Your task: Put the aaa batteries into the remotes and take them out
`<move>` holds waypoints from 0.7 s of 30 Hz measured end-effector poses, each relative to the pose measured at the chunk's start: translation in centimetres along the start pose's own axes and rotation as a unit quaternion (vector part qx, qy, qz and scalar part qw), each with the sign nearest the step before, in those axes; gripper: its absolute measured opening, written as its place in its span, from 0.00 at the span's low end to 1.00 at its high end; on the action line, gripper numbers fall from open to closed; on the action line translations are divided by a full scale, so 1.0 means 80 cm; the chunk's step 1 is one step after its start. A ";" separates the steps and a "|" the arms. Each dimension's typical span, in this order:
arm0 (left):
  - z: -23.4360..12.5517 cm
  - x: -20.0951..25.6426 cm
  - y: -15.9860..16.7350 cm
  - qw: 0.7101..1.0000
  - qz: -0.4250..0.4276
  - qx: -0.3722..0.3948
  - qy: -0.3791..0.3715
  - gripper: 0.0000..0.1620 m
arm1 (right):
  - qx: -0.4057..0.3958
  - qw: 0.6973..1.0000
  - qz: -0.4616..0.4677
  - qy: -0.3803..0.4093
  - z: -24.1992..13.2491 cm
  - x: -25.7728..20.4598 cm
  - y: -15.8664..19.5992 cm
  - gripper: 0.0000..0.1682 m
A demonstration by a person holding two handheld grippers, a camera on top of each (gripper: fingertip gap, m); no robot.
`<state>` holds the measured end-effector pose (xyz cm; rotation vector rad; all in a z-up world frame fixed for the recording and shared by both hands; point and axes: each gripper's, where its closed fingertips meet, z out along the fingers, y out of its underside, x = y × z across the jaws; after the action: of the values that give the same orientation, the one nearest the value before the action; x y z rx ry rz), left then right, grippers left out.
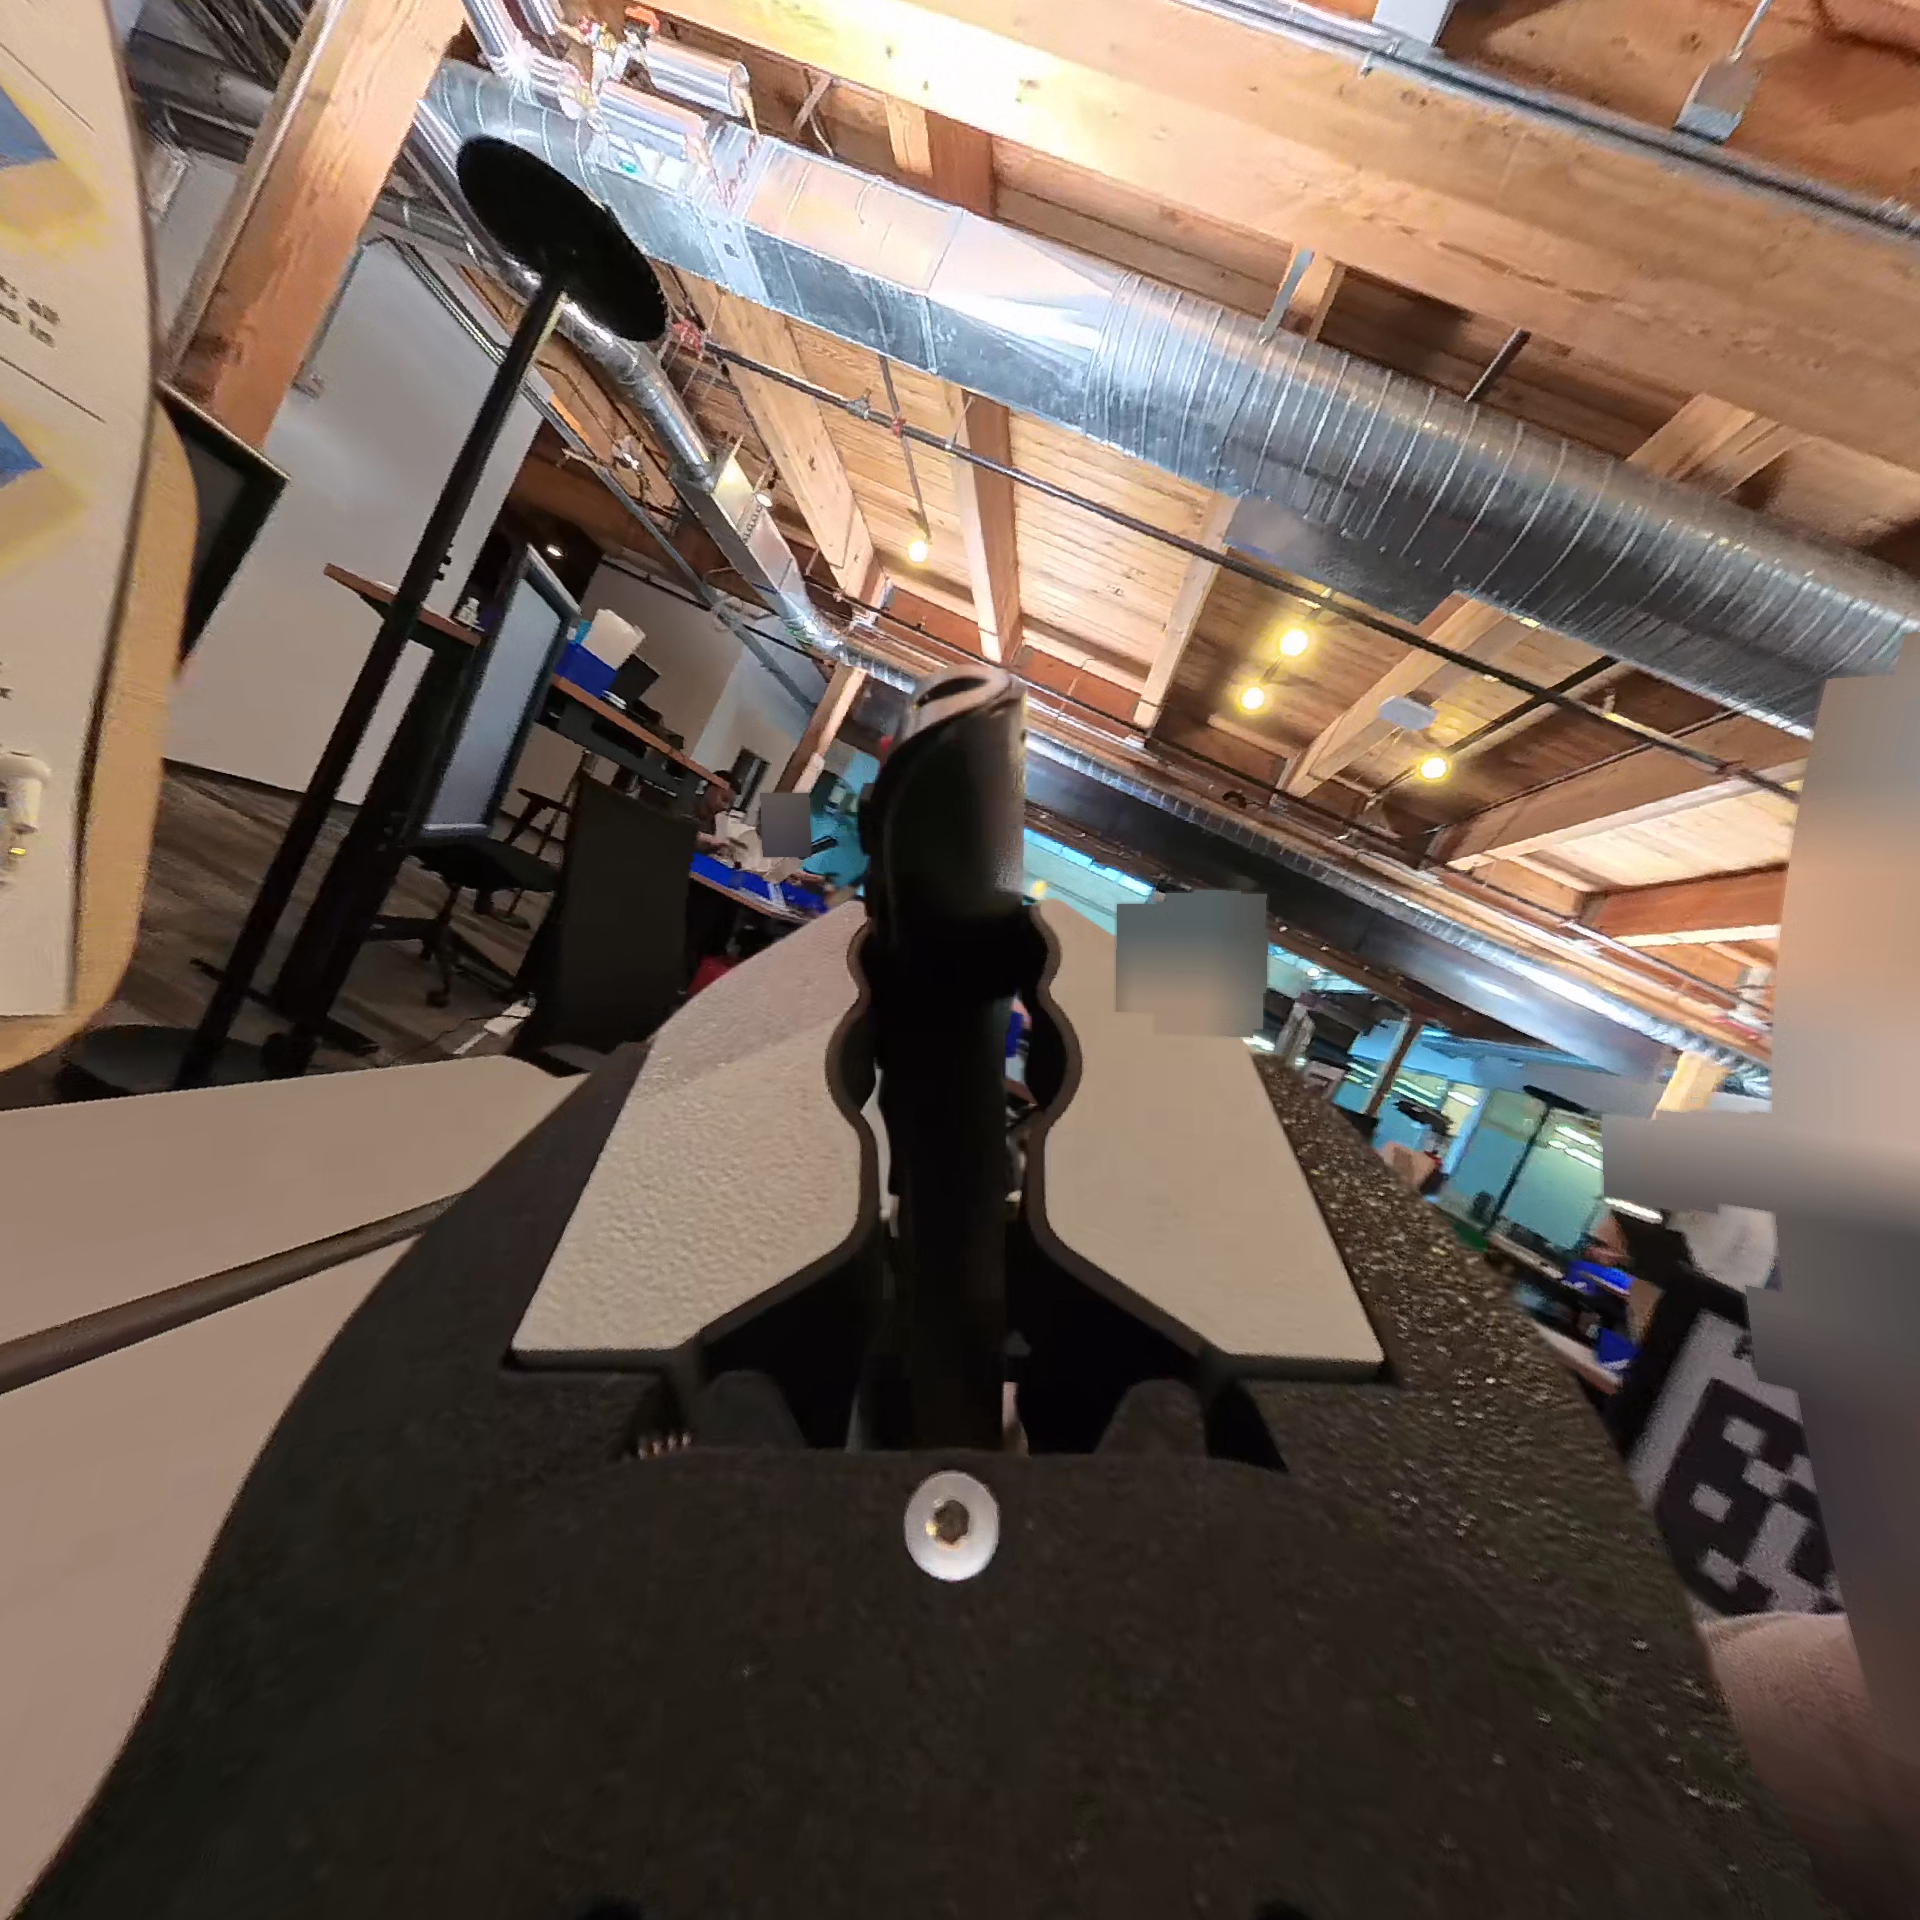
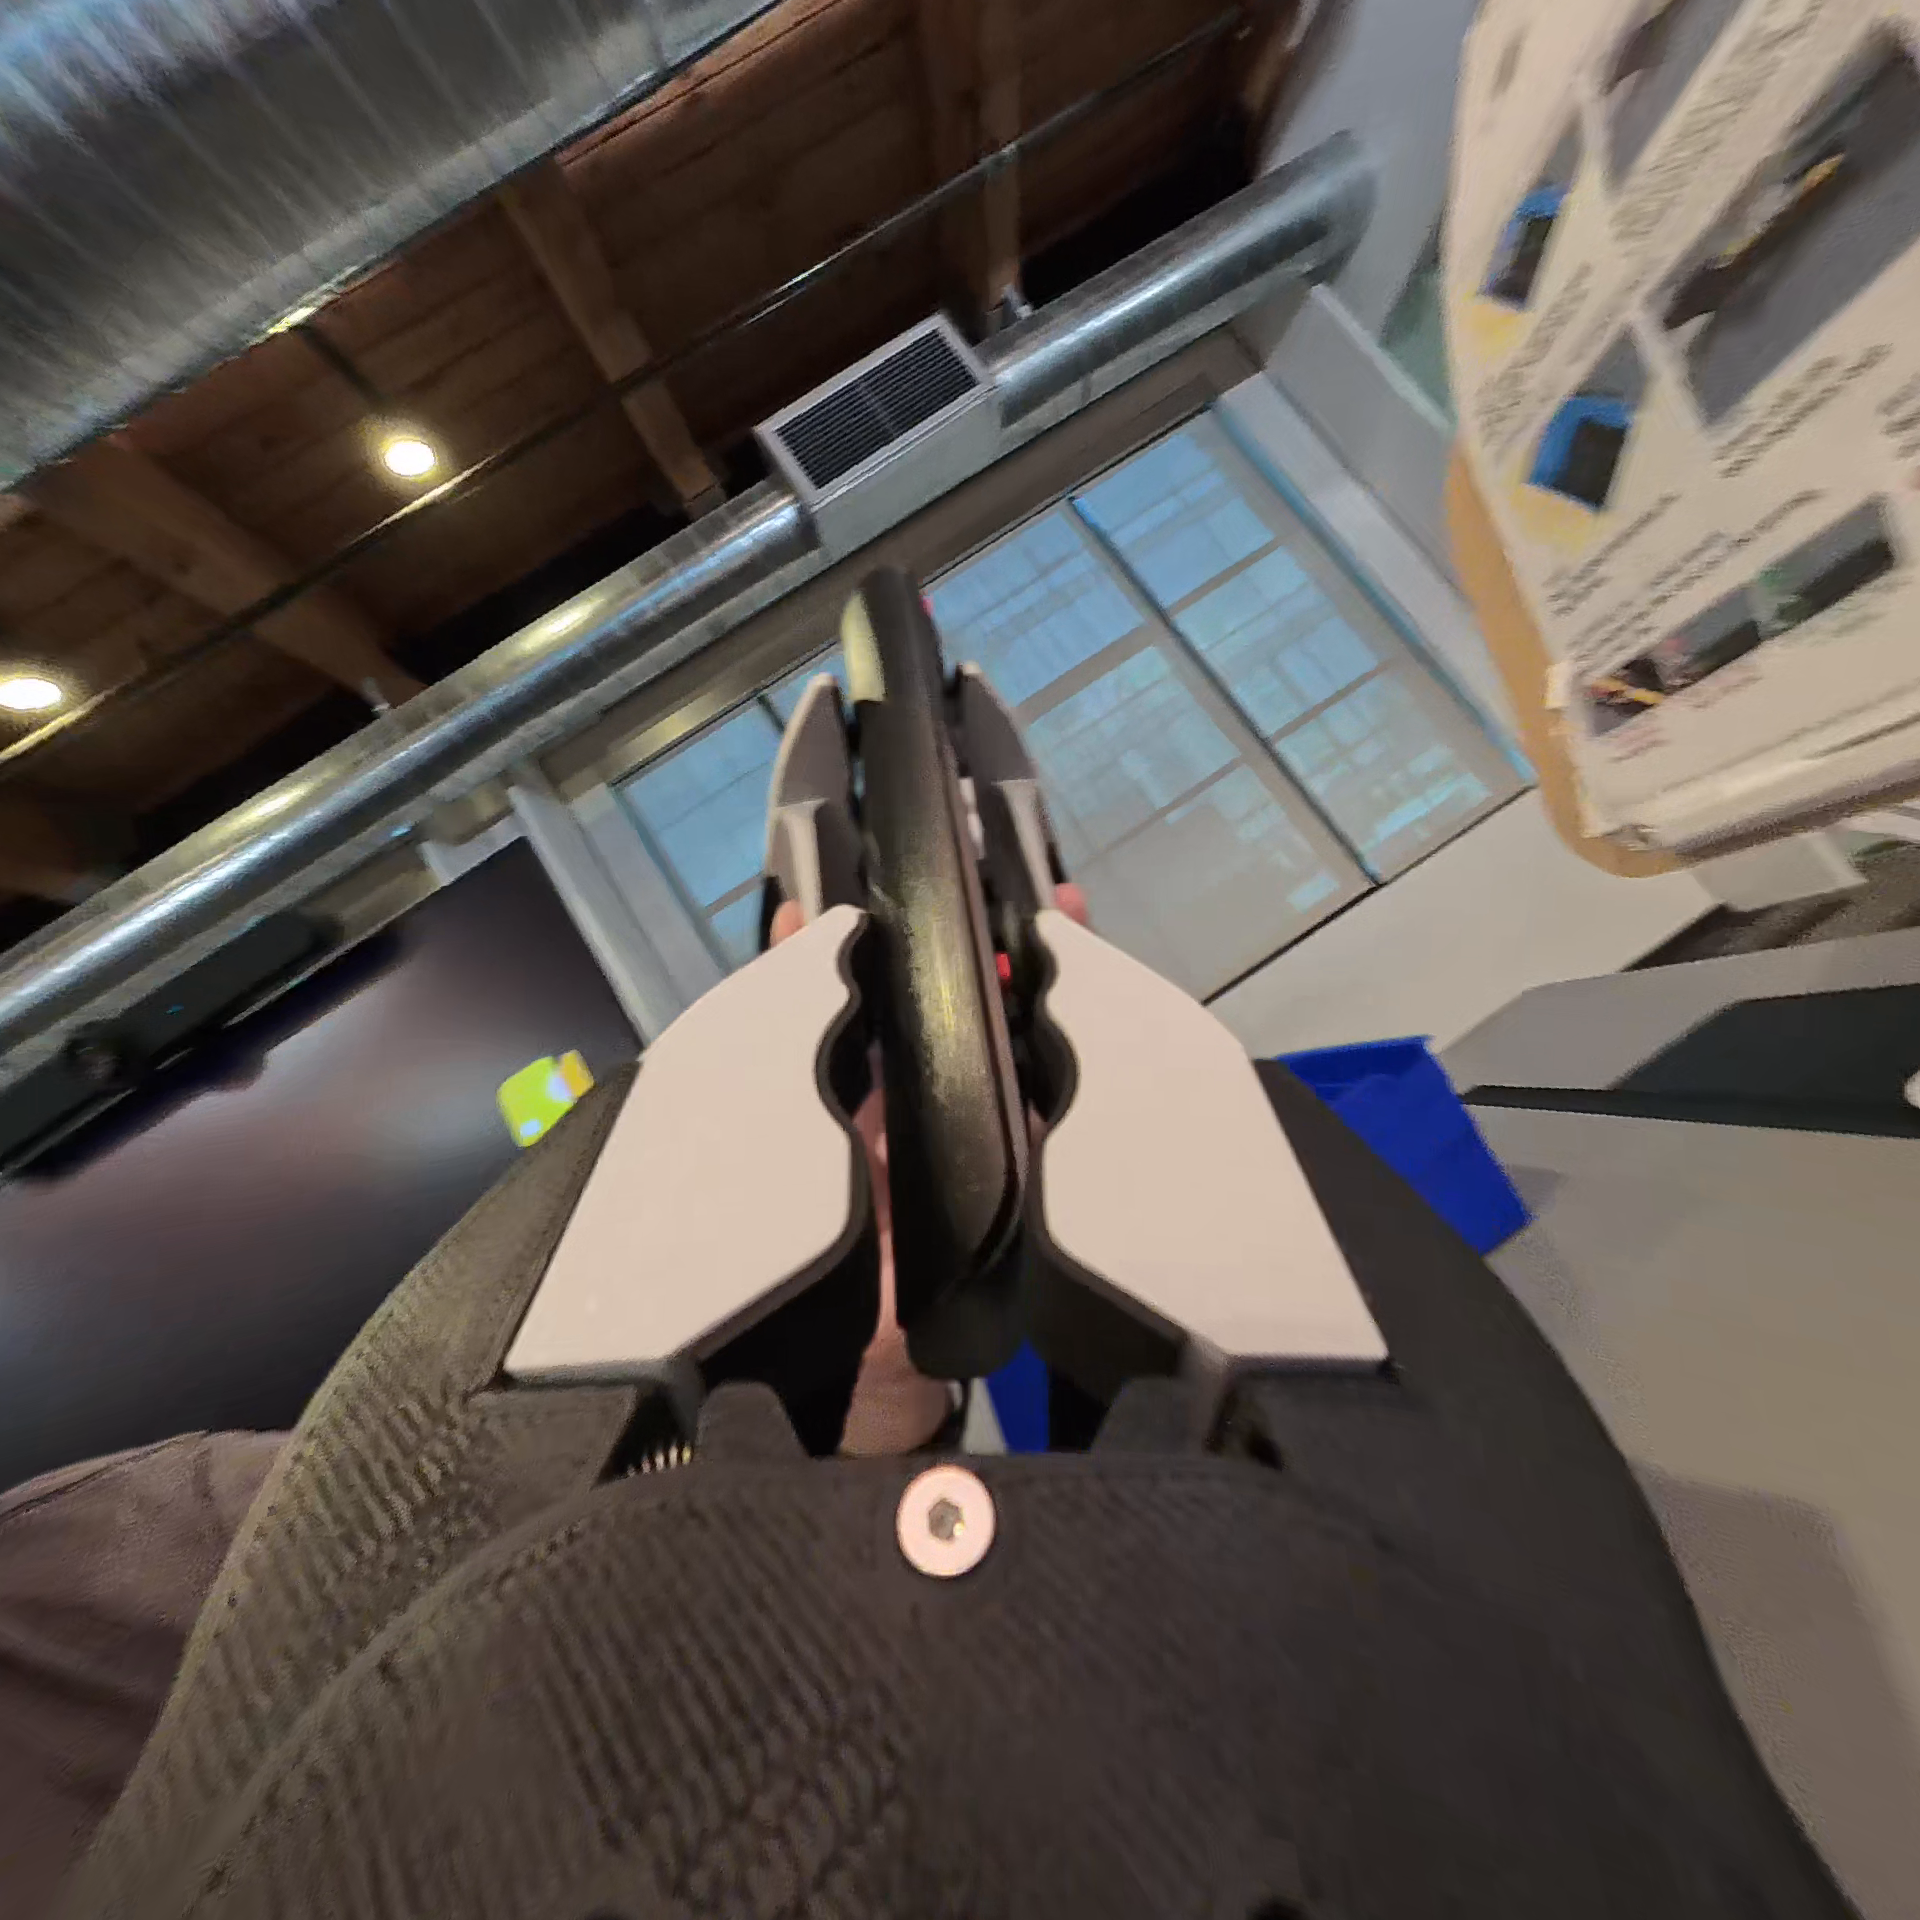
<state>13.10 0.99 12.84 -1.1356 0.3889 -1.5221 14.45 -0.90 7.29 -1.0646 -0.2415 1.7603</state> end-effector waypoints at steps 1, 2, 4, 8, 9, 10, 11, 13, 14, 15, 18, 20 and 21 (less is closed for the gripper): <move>0.000 0.004 -0.003 1.000 -0.014 -0.001 0.011 0.15 | -0.011 1.000 0.008 -0.009 0.004 -0.006 0.002 0.15; 0.001 0.007 -0.006 0.999 -0.027 -0.005 0.017 0.15 | -0.022 1.000 0.011 -0.014 0.006 -0.011 0.003 0.14; 0.004 0.014 -0.008 0.998 -0.055 -0.021 0.026 0.15 | -0.031 0.999 0.002 -0.022 0.008 -0.018 0.001 0.14; 0.024 0.034 -0.014 0.996 -0.067 -0.037 0.035 0.16 | -0.025 0.998 0.015 -0.047 0.008 -0.037 -0.017 0.14; 0.031 0.042 -0.015 0.996 -0.064 -0.041 0.039 0.16 | -0.019 0.998 0.021 -0.057 0.008 -0.044 -0.024 0.14; 0.038 0.050 -0.017 0.996 -0.062 -0.047 0.044 0.17 | -0.012 0.997 0.027 -0.065 0.007 -0.052 -0.032 0.14; 0.045 0.057 -0.019 0.996 -0.061 -0.051 0.044 0.17 | -0.006 0.997 0.030 -0.070 0.007 -0.059 -0.039 0.14; 0.059 0.071 -0.022 0.995 -0.065 -0.055 0.047 0.17 | 0.001 0.996 0.037 -0.079 0.006 -0.073 -0.052 0.14; 0.066 0.078 -0.023 0.995 -0.068 -0.057 0.048 0.18 | 0.005 0.996 0.042 -0.083 0.004 -0.079 -0.058 0.13; 0.073 0.083 -0.023 0.995 -0.067 -0.060 0.046 0.18 | 0.009 0.995 0.050 -0.087 0.003 -0.085 -0.065 0.13; 0.091 0.096 -0.021 0.996 -0.041 -0.069 0.029 0.17 | 0.020 0.993 0.069 -0.097 -0.003 -0.099 -0.080 0.14; 0.101 0.103 -0.019 0.997 -0.028 -0.076 0.017 0.17 | 0.024 0.993 0.066 -0.098 -0.006 -0.107 -0.088 0.14; 0.105 0.108 -0.019 0.997 -0.023 -0.079 0.016 0.17 | 0.025 0.992 0.064 -0.102 -0.007 -0.112 -0.091 0.13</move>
<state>19.94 -3.48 21.83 -1.2512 0.5150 -1.5728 20.45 -5.18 16.18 -0.8815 -0.2580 1.9826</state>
